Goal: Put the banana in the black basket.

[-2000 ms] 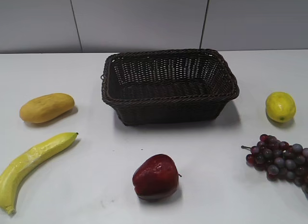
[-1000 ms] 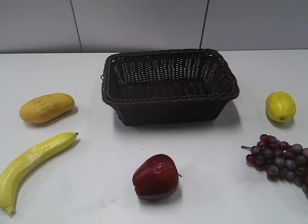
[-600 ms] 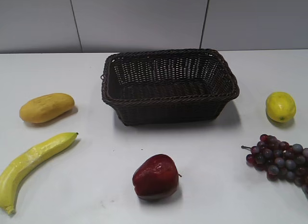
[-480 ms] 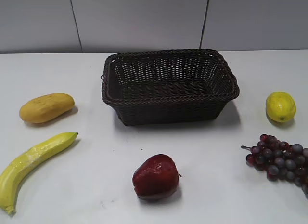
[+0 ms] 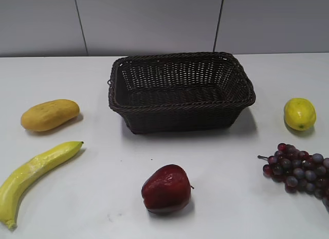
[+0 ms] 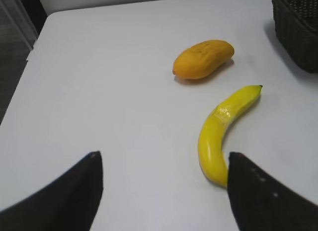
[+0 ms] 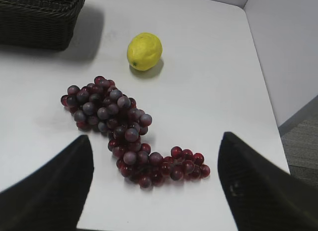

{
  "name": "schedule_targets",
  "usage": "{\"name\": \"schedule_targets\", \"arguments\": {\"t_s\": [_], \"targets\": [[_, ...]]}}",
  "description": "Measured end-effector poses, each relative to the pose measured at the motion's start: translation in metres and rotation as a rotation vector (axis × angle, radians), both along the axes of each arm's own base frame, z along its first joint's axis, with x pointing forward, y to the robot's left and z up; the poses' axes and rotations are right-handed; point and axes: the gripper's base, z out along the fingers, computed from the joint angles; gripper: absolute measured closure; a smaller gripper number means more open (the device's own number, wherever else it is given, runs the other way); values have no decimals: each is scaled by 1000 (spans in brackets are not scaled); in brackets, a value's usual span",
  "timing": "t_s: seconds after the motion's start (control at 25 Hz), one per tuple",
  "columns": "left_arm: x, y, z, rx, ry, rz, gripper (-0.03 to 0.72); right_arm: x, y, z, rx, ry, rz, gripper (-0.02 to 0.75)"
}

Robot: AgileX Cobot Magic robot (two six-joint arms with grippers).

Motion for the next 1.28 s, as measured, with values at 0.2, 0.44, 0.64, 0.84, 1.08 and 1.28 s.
{"name": "schedule_targets", "arguments": {"t_s": [0.2,0.44,0.64,0.84,1.08,1.28], "targets": [[26,-8,8,-23,51,-68,87,0,0,0,0,0,0,145],[62,-14,7,-8,125,-124,95,0,0,0,0,0,0,145],[91,-25,-5,58,229,-211,96,0,0,0,0,0,0,145],[121,-38,-26,133,365,-281,98,0,0,0,0,0,0,145],[164,-50,-45,170,492,-293,99,0,0,0,0,0,0,145],[199,-61,-66,207,605,-314,99,0,0,0,0,0,0,145]]}}
